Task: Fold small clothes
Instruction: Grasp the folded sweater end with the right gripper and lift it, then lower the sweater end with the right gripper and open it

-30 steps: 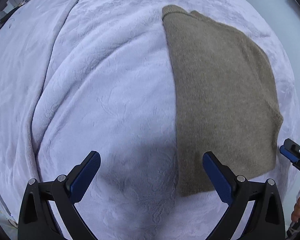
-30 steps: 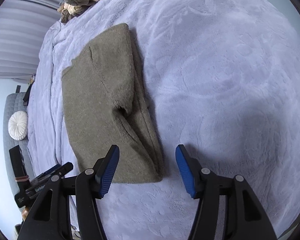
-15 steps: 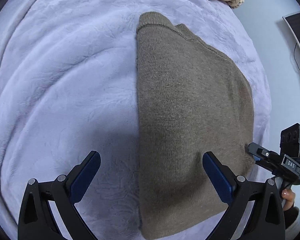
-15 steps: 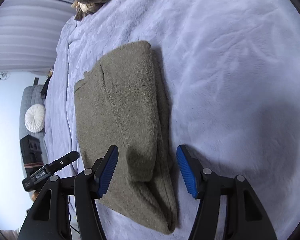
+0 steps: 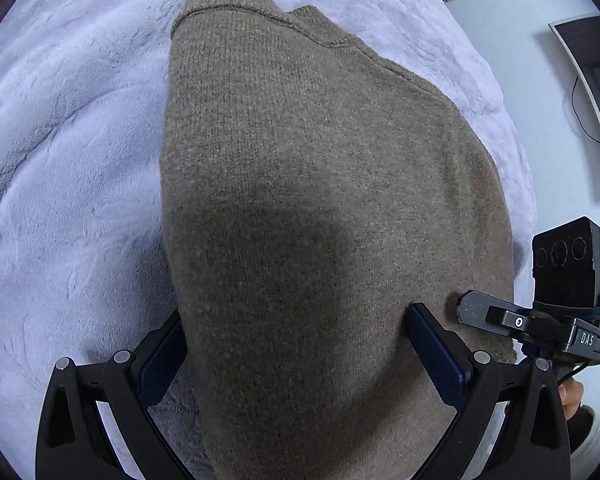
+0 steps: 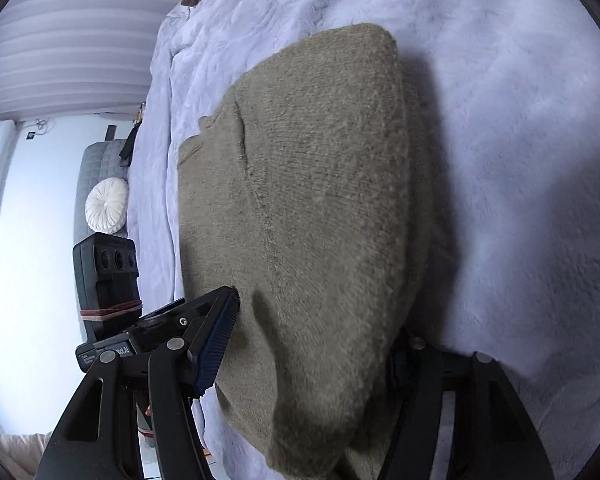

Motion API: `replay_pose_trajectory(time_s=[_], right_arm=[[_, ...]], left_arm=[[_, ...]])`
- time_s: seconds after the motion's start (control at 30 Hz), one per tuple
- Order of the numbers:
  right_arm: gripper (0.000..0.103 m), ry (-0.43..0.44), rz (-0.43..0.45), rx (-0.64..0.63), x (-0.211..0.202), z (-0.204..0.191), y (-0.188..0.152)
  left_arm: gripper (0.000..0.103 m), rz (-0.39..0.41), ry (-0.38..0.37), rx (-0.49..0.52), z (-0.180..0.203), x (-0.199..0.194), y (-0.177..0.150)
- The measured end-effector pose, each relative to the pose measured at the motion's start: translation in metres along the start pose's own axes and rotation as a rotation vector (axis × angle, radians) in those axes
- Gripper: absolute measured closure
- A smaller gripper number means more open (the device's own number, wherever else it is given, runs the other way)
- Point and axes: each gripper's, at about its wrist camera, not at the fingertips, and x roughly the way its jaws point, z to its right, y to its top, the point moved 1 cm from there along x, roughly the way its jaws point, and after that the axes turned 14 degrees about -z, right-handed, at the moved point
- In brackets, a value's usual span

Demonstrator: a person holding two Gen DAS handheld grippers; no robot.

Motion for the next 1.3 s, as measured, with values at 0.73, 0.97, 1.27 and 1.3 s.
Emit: replay_pose_trajectory(time_s=[0.73, 0.97, 1.27, 1.3], right_arm=[[0.069, 0.157, 0.028, 0.027, -0.002, -0.059, -0.032], [0.069, 0.178, 0.007, 0.015, 0.020, -0.096, -0.064], [0.069, 0.214, -0.061, 0.038, 0.091, -0.120, -0.092], [0.069, 0.208, -0.072, 0.039, 0.101, -0.121, -0.095]], left_arm=[[0.046, 0.063, 0.023, 0.066, 0.007, -0.077, -0.055], [0.046, 0.076, 0.030, 0.064, -0.028, -0.112, -0.113], [0.046, 0.032, 0.089, 0.005, -0.102, -0.126, -0.184], [0.046, 0.022, 0.096, -0.006, -0.112, -0.124, -0.190]])
